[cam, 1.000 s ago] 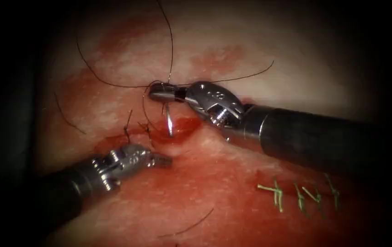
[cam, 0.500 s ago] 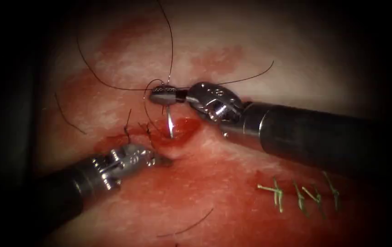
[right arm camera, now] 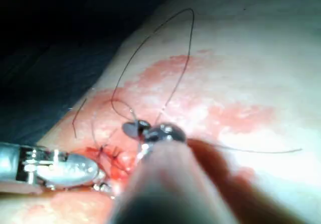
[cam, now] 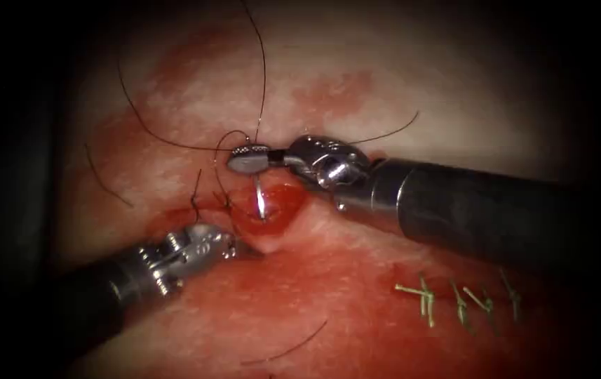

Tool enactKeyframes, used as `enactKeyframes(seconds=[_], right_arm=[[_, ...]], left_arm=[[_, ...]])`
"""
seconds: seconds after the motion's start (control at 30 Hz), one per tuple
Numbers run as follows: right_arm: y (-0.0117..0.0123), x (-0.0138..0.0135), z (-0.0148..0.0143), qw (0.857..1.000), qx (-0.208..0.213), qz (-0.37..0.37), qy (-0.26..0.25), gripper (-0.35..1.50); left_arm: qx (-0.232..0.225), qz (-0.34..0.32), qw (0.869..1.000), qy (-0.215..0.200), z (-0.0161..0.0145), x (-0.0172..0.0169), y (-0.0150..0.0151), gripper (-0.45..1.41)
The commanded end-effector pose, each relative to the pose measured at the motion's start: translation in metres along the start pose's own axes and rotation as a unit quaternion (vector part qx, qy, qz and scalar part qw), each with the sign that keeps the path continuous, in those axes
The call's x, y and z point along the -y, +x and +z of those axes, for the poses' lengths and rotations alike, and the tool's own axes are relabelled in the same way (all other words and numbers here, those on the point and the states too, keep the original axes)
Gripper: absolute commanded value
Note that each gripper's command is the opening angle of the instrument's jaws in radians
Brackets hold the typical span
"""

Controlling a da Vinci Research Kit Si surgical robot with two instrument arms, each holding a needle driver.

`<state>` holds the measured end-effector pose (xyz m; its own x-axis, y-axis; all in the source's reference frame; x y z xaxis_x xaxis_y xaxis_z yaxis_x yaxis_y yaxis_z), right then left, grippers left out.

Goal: Wound Closure

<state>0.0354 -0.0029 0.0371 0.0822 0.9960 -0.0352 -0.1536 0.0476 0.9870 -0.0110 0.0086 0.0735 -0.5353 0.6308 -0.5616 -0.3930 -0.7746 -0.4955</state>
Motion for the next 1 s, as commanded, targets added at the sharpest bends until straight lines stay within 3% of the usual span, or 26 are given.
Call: enactKeyframes(seconds=[0.03,0.2,0.33,0.47,0.53,0.57,0.8,0.83,1.0], right_arm=[[0.0007,-0.0002,0.0011,1.000,0.000,0.002,0.002,-0.35],[0.0005,-0.0002,0.0011,1.000,0.011,0.006,0.007,-0.35],[0.0003,0.0001,0.0011,0.998,0.019,0.061,0.009,-0.35],[0.0013,0.0001,0.0015,0.995,-0.008,0.102,0.010,-0.35],[0.0020,-0.0002,0.0013,0.995,-0.027,0.094,0.021,0.41],[0.0022,-0.0003,0.0012,0.996,-0.032,0.083,0.023,0.56],[0.0042,-0.0025,-0.0006,0.998,-0.055,-0.033,0.012,1.06],[0.0048,-0.0027,-0.0013,0.996,-0.064,-0.057,0.014,1.08],[0.0072,-0.0017,-0.0042,0.993,-0.078,-0.092,-0.008,1.04]], left_arm=[[0.000,0.001,1.000,0.000,0.0007,0.0003,0.0002,-0.30],[0.000,0.000,1.000,-0.001,0.0005,0.0003,0.0002,-0.30],[0.000,0.000,1.000,-0.001,0.0004,0.0004,0.0002,-0.30],[0.000,0.000,1.000,0.000,0.0004,0.0002,0.0003,-0.32],[0.001,-0.002,1.000,0.001,0.0001,-0.0003,0.0004,-0.33],[0.001,-0.003,1.000,0.002,-0.0001,-0.0005,0.0006,-0.33],[-0.012,0.059,0.998,0.033,-0.0012,-0.0037,0.0030,-0.16],[-0.023,0.067,0.997,0.043,-0.0012,-0.0044,0.0031,-0.06],[-0.073,0.111,0.988,0.084,-0.0004,-0.0049,0.0031,0.09]])
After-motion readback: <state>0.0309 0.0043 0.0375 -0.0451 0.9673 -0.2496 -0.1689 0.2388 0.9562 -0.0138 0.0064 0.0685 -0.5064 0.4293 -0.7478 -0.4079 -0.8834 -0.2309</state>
